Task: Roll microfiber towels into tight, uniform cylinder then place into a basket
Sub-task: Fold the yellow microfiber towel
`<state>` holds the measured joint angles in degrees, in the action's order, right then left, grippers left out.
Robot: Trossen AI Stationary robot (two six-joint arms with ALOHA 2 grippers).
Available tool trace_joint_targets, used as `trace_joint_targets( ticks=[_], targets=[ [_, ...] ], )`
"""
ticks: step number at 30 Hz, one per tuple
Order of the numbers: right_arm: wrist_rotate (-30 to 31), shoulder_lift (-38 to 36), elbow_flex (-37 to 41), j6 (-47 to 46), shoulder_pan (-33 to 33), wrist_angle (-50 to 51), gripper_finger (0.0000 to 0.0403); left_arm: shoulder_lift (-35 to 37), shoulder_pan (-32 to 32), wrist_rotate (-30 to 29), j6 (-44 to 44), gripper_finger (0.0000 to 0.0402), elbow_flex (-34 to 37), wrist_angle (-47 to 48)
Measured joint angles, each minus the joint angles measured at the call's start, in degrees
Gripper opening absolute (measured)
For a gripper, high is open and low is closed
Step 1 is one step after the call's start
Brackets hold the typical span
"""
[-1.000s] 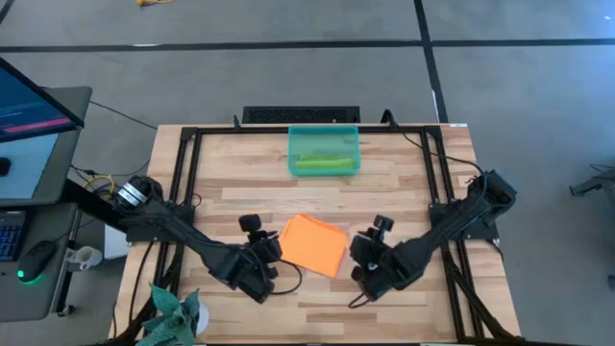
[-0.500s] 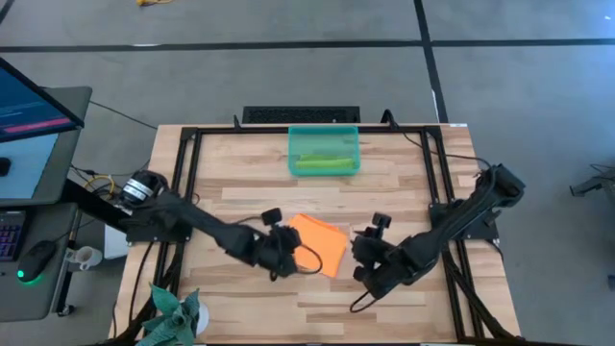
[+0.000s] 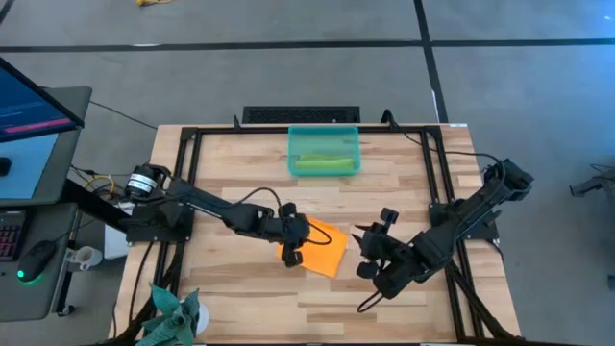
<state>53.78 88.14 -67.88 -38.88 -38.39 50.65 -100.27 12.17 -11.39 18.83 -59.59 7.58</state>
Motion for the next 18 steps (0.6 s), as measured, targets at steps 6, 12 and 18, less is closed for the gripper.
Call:
trace_joint_targets(
  ticks=[6, 12, 18],
  targets=[
    [0.11, 1.73, -0.05, 1.85, 0.78, -0.31, 0.0127, 0.00, -2.11, 7.92, 2.36, 0.0050, 3.48, -1.96],
    [0.03, 2.14, -0.04, 1.85, 2.51, -0.37, 0.0127, -0.02, -2.72, 11.49, 7.44, 0.0050, 4.74, 4.89],
    [-1.10, 2.14, -0.04, 1.85, 4.34, -0.57, 0.0128, -0.11, -2.01, 7.31, 9.57, 0.0050, 4.74, 12.35]
  ],
)
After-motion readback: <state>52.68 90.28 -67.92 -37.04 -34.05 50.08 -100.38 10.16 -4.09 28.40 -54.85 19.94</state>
